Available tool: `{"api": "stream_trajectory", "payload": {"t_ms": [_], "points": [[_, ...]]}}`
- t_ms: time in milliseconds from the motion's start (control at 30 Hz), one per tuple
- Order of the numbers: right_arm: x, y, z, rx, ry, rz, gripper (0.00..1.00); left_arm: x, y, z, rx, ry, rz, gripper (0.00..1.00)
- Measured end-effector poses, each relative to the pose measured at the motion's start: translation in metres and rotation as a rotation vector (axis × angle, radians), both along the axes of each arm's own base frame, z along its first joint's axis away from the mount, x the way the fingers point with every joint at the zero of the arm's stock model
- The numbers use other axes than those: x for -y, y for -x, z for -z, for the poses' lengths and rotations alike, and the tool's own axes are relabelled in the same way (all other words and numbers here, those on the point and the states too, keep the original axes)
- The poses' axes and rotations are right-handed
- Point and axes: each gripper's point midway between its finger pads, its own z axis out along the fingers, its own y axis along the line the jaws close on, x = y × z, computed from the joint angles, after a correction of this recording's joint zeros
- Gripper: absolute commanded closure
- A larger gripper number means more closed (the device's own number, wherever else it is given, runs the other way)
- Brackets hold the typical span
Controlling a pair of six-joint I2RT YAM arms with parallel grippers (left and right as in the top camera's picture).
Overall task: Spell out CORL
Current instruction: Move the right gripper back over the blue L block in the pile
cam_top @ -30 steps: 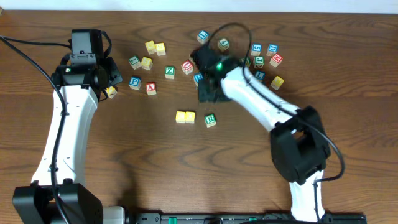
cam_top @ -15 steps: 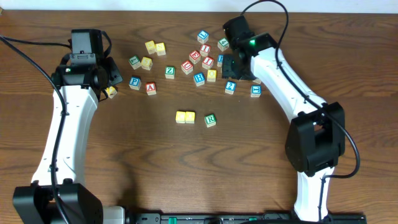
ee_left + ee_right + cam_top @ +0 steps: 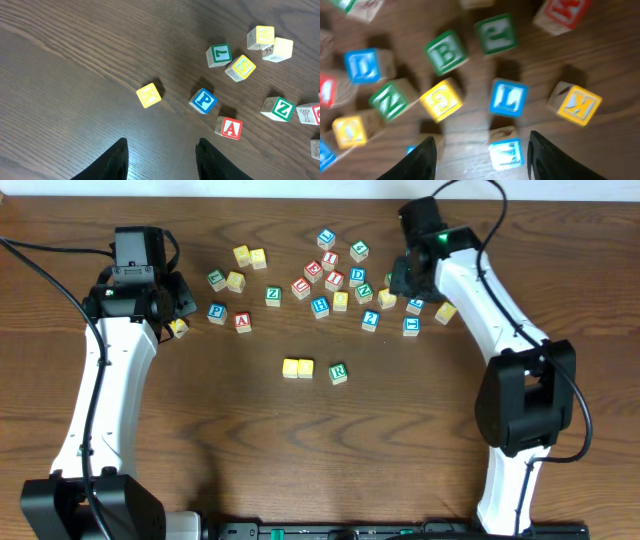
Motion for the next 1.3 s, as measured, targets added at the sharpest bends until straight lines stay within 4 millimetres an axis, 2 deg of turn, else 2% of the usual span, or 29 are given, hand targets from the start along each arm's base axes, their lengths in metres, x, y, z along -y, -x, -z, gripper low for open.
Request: {"api": "stream_trajectory", "payload": {"t_ms": [200, 367, 533, 667, 967, 1100, 1167, 1300], "points": [[0.025, -0.008, 0.032, -0.027, 0.006, 0.066, 0.47, 0.000, 0.000, 0.000, 0.000, 0.000, 0.000, 0.57], [0.026, -0.016, 0.058, -0.039, 0.004, 0.057, 0.48, 0.000, 0.000, 0.000, 0.000, 0.000, 0.000, 0.57], [0.026, -0.013, 0.080, -0.080, 0.010, 0.050, 0.55, 0.000, 0.000, 0.000, 0.000, 0.000, 0.000, 0.57], [0.025, -0.012, 0.083, -0.085, 0.010, 0.041, 0.68, 0.000, 0.000, 0.000, 0.000, 0.000, 0.000, 0.57], [0.025, -0.010, 0.083, -0.091, 0.011, 0.038, 0.73, 0.000, 0.000, 0.000, 0.000, 0.000, 0.000, 0.57], [0.026, -0.006, 0.069, -0.089, 0.009, 0.033, 0.74, 0.000, 0.000, 0.000, 0.001, 0.000, 0.000, 0.57], [0.025, -0.004, 0.041, -0.057, 0.001, 0.026, 0.74, 0.000, 0.000, 0.000, 0.000, 0.000, 0.000, 0.57], [0.015, 0.010, -0.030, 0.032, -0.009, -0.027, 0.74, 0.000, 0.000, 0.000, 0.001, 0.000, 0.000, 0.57]]}}
